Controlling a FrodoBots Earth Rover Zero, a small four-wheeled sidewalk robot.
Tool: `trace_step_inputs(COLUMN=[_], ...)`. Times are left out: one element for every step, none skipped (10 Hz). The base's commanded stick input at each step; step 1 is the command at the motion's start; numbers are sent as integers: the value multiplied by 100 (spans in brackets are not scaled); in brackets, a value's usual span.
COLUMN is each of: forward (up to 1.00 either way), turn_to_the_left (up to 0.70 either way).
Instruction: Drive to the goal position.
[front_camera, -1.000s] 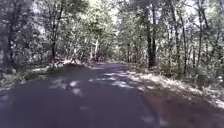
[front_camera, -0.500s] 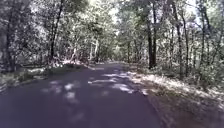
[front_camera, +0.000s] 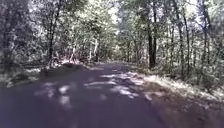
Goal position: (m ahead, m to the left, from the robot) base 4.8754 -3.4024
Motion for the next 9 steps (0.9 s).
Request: trace_step_inputs(forward=[45,45,45,45,45,45,45,45,45], turn_to_the_left=[27,21,14,8,2,0,0,0,0])
